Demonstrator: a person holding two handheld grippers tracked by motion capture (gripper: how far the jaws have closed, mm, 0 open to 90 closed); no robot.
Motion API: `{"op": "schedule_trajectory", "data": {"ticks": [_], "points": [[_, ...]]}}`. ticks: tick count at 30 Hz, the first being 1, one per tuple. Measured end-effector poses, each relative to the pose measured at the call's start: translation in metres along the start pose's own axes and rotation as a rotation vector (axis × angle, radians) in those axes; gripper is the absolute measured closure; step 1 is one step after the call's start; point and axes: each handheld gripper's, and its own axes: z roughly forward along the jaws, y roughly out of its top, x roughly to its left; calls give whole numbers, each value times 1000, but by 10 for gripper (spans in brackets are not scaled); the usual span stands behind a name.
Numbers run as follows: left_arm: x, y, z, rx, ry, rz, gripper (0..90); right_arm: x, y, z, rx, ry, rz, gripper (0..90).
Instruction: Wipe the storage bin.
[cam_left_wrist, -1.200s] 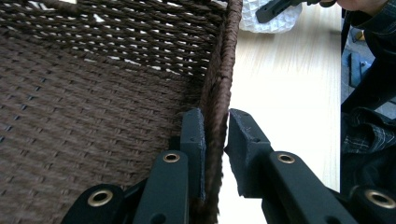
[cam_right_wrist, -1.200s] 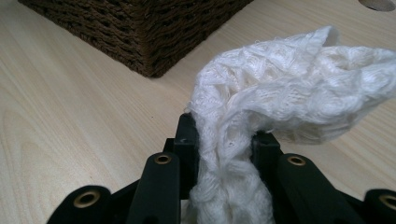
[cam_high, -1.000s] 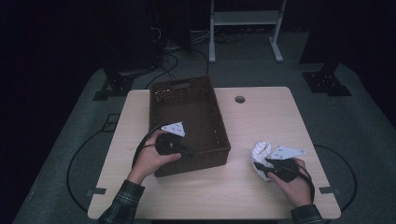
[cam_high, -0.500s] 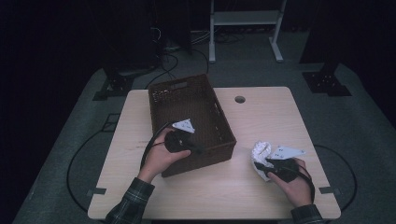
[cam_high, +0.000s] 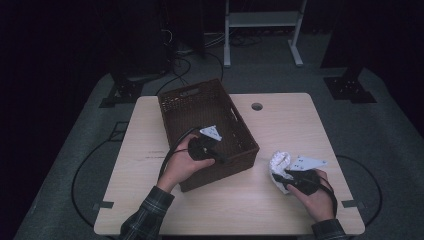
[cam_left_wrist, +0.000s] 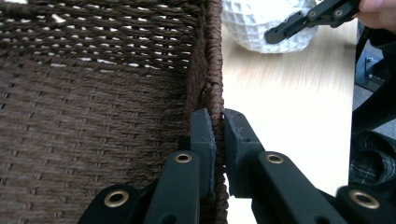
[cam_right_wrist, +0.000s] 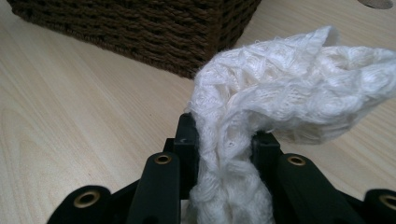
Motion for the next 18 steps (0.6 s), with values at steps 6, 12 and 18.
{"op": "schedule_trajectory", "data": {"ticks": [6,12,18], "points": [[-4,3,7,-33,-7,2,821,0,-1,-1,-3,-1,4,700],[-4,-3,2,-120,-16,34,823,0,-1,-1,-4,0,1,700],[1,-4,5,-133,-45,34,827,2,0,1,0,1,2,700]]}}
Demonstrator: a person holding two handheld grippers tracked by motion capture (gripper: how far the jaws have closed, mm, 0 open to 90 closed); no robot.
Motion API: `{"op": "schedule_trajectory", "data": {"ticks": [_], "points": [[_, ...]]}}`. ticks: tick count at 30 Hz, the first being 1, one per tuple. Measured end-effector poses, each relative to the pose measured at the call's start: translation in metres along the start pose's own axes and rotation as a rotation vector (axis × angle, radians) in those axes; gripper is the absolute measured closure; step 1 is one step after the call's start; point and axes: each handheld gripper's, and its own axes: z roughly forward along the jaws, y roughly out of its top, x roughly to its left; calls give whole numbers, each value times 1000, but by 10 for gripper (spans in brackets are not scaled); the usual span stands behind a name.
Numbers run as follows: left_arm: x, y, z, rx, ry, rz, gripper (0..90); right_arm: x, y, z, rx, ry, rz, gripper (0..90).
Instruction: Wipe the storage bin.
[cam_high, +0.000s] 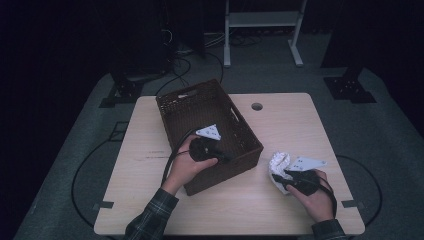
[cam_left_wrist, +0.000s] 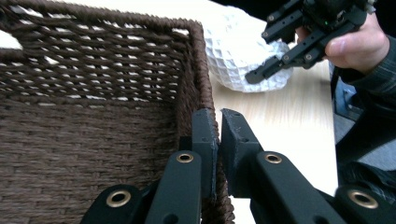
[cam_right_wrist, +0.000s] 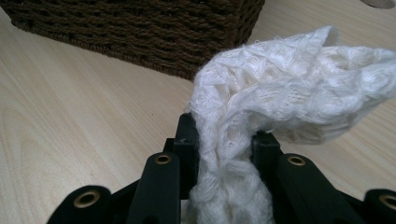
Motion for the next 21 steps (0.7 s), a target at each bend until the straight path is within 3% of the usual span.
{"op": "schedule_trajectory", "data": {"ticks": [9,14,21], "points": [[2,-1,5,8,-17,-18,803,0,0,0,1,1,-1,700],[2,-1,9,23,-16,-4,785,0,0,1,3,1,-5,700],[7,-2,11,19,-51,-47,773,3,1,1,-4,8,-5,700]]}}
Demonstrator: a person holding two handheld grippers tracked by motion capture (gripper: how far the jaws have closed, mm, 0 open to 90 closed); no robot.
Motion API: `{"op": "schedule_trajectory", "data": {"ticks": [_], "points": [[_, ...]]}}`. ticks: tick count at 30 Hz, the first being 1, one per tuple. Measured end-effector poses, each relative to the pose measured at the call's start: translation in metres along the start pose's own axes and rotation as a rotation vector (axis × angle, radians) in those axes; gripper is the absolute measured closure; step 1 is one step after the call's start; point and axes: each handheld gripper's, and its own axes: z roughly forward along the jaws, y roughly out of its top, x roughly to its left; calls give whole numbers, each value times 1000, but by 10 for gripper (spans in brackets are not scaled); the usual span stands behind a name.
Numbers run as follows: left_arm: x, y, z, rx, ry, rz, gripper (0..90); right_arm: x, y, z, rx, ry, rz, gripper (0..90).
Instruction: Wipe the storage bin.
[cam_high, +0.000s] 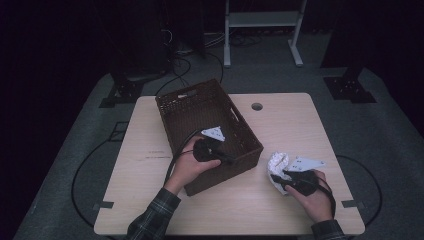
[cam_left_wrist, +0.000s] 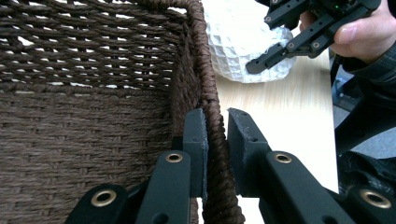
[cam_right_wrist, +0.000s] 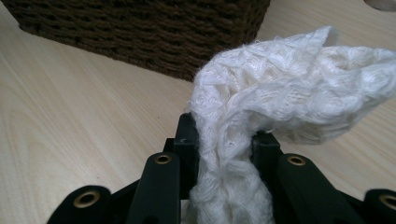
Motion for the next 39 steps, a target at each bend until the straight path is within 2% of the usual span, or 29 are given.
{"op": "schedule_trajectory", "data": {"ticks": [7,14,19,24,30,39], "points": [[1,0,0,3,-1,2,771,13,11,-4,-58,37,-27,700],[-1,-1,0,-1,4,4,770,18,22,-9,-96,60,-34,701],[-1,-1,0,0,5,4,769,22,34,-13,-129,74,-56,701],[-2,0,3,16,18,21,758,26,45,-10,-137,87,-71,701],[-2,0,3,11,12,7,757,27,52,-5,-133,86,-84,703],[-1,0,2,14,8,7,752,24,53,16,-93,90,-94,709]]}}
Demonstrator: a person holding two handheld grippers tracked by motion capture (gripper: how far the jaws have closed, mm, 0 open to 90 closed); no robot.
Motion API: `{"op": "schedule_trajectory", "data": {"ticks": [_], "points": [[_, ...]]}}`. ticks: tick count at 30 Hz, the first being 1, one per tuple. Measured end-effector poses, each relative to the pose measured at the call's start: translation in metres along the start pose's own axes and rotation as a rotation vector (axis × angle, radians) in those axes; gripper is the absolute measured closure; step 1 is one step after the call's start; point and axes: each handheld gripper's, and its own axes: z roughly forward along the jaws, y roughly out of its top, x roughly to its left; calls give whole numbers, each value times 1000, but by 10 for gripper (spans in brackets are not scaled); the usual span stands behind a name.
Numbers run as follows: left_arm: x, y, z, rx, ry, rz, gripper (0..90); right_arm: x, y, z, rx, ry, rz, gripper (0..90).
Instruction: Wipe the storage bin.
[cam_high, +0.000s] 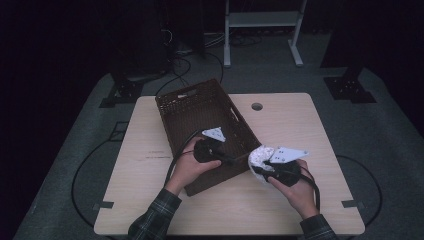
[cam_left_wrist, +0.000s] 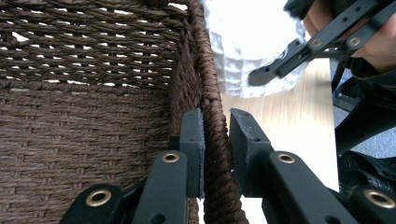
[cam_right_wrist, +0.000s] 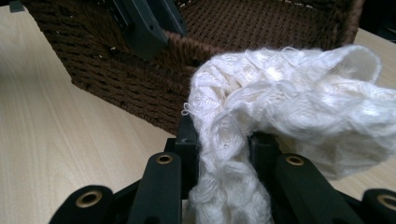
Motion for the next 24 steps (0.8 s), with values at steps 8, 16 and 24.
{"op": "schedule_trajectory", "data": {"ticks": [8,16,24], "points": [[0,0,0,-1,1,2,752,-5,-11,11,38,3,28,712],[0,0,0,-1,0,3,752,-6,-17,22,76,11,42,713],[0,0,0,-3,2,4,752,-6,-22,32,106,21,37,713]]}}
